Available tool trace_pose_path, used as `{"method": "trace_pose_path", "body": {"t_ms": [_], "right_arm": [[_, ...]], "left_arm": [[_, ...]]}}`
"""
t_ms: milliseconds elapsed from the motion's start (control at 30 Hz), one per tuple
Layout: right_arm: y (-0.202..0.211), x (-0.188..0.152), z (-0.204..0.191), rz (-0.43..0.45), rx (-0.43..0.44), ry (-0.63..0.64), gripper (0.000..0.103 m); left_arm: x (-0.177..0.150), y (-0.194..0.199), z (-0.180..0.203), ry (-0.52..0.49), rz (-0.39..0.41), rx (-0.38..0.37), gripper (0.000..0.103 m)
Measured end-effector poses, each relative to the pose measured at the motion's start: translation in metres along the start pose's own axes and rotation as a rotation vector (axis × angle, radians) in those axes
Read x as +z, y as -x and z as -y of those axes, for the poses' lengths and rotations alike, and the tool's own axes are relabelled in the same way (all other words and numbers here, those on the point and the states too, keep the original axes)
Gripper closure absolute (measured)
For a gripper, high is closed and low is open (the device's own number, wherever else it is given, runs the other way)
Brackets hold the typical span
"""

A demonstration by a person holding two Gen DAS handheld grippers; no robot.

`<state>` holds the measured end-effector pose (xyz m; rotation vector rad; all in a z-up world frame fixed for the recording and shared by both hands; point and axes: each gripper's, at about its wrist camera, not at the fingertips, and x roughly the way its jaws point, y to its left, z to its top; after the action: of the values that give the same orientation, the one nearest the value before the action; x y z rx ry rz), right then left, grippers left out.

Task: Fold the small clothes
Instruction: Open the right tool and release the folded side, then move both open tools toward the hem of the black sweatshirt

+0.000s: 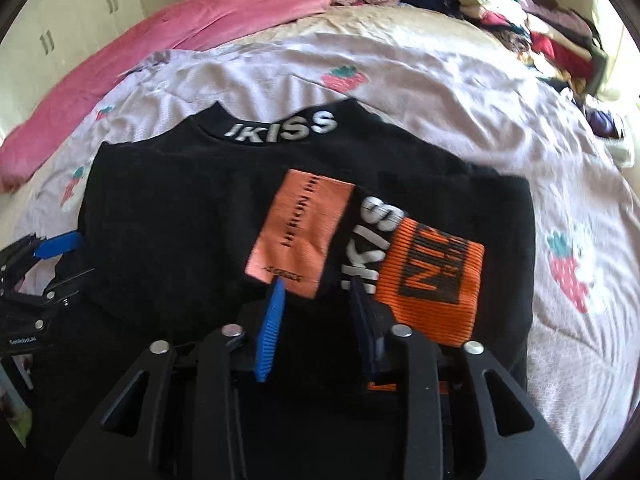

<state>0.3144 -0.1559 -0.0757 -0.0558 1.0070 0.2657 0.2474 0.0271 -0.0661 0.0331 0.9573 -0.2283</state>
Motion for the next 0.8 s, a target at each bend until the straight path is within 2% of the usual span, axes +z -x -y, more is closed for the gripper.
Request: {"method": "trace_pose_path", "body": {"t_ms": [233,367,433,500,667,733,800], "right_arm": [[0.003,-0.002,-0.004,0.015,-0.015,-0.018,0.072],[0.023,-0.004,-0.015,0.066,0.021,-0.025,0.057],[0.032,-0.009,-0.024,0.088,0.053,-0.006,0.056],[0.033,-0.014,-0.033,0.081,0.074,0.015,0.051],[0.014,-0.024,-0.039,0.028,0.051,0.013,0.048],[0.018,-0.023,-0.042,0.033,0.044,0.014,0.048],[0.029,-0.023,-0.043,0.054,0.059,0.013,0.043]], "left_arm": [[-0.001,0.002,0.000,0.007,0.009,-0.001,0.031],[-0.003,0.012,0.001,0.011,0.021,0.014,0.031],[-0.006,0.018,0.002,0.002,0.024,0.020,0.031],[-0.008,0.019,0.003,-0.007,0.012,0.030,0.031],[-0.016,0.013,0.000,-0.006,-0.020,0.061,0.031],[-0.018,0.014,-0.002,0.009,-0.023,0.057,0.031],[-0.020,0.019,-0.002,0.014,-0.014,0.056,0.031]]}}
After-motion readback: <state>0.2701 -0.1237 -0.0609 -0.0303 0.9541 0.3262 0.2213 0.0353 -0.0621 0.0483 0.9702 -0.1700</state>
